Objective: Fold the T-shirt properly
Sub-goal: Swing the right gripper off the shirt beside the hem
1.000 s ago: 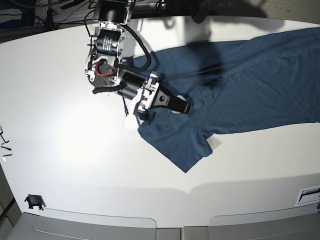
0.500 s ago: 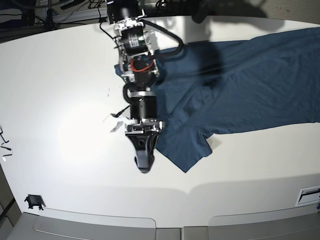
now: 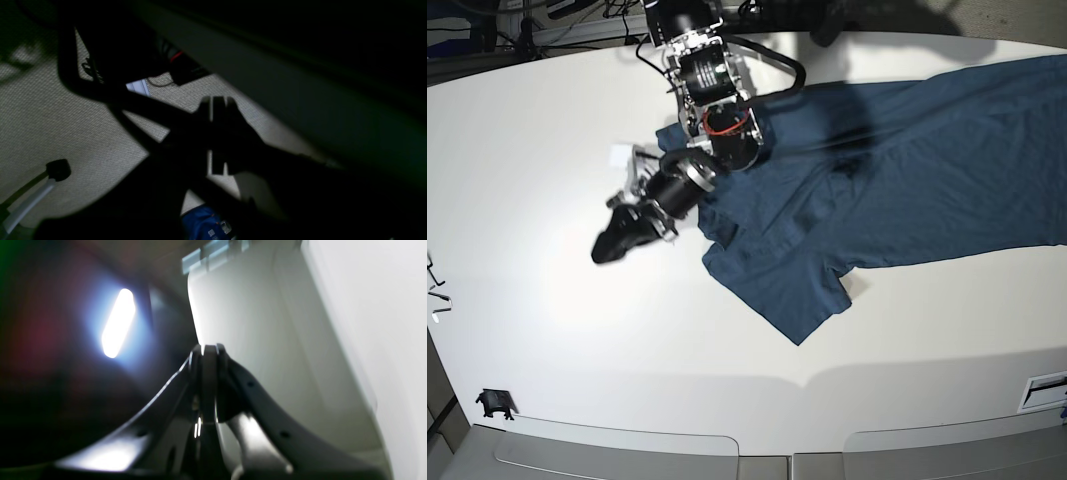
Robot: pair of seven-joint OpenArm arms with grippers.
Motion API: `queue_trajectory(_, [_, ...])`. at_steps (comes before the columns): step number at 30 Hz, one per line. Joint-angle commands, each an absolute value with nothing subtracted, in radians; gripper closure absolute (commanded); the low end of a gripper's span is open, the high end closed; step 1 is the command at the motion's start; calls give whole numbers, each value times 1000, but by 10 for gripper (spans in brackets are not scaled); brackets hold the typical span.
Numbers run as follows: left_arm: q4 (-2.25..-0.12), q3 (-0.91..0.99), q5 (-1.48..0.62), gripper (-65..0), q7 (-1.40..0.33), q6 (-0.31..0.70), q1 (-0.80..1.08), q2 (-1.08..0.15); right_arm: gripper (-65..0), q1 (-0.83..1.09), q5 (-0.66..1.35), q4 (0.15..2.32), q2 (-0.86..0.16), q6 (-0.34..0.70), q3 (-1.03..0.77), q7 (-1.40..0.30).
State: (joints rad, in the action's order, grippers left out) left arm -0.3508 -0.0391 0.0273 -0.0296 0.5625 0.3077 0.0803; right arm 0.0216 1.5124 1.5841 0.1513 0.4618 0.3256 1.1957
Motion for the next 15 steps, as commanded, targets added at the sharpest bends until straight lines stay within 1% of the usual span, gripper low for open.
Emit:
queue_trajectory(1, [-353,-41,26,0,-28,592,318,94,0,20,1484,1603,157,474,327,1232])
queue_trajectory(4, [-353,-41,26,0,-29,592,318,94,0,45,1484,1603,157,474,327,1380])
queue_trajectory(5, [-353,-41,27,0,-29,592,318,94,0,49,1484,1603,157,474,329,1396])
queue_trajectory(15, [-353,-41,36,0,-28,592,318,94,0,54,1484,1603,157,471,367,1396])
